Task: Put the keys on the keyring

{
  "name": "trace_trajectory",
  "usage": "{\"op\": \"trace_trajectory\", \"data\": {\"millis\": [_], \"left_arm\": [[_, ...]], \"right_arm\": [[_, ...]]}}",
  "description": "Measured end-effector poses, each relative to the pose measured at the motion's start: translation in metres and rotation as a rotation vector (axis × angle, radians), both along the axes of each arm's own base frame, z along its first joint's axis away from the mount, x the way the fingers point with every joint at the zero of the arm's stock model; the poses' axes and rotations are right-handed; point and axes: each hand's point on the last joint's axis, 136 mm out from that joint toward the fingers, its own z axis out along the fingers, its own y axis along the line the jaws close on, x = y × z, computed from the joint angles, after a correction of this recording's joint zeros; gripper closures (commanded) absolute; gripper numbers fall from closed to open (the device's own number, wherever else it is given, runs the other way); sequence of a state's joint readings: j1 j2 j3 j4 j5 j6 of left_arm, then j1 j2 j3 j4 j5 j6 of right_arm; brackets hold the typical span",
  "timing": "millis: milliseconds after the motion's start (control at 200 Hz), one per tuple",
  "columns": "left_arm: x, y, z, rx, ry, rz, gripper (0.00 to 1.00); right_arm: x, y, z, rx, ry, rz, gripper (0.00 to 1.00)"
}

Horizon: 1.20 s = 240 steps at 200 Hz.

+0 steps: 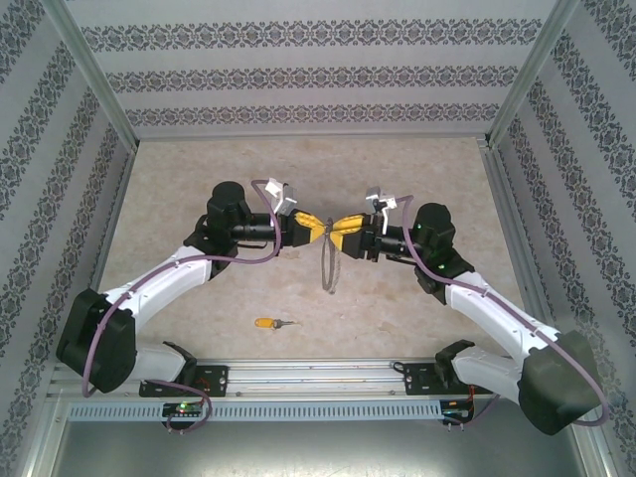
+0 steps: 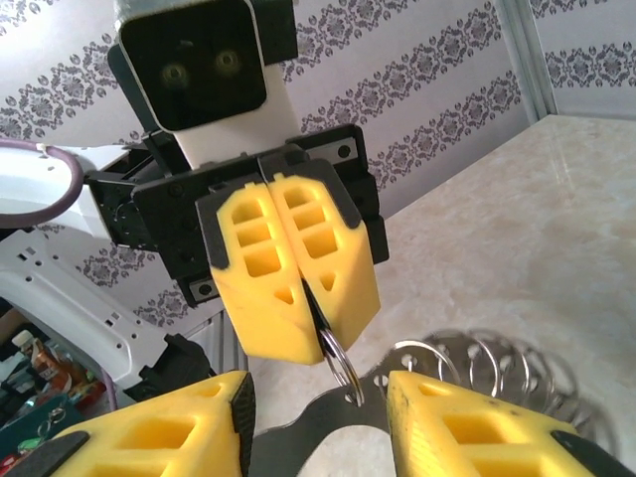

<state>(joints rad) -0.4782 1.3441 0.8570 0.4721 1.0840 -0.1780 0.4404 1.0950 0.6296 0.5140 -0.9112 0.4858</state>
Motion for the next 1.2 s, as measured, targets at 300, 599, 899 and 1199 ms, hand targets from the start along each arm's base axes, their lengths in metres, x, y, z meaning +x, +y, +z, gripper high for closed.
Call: {"op": "trace_trajectory", "data": {"millis": [300,599,899,1199], "left_arm": [[0.0,-0.004,0.001,-0.014,0.014,-0.02,1.0],[-0.004,-0.007,0.003,-0.017,0.016,-0.044,1.0],[0.002,-0.007,0.003,-0.015,0.022,-0.015,0.83],[0.01,0.004,0.029,-0.032,-0.056,0.126,0.0]], "right_arm": [[0.003,0.003,-0.007,-0.013,0.008,0.007,0.65],[0.004,0.003,-0.001,-0.005,-0.015,0.007,0.86],[0.003,0.003,0.0,-0.003,-0.026,0.008,1.0],[0.01,-0.002,0.003,0.003,-0.042,-0.029,1.0]]}}
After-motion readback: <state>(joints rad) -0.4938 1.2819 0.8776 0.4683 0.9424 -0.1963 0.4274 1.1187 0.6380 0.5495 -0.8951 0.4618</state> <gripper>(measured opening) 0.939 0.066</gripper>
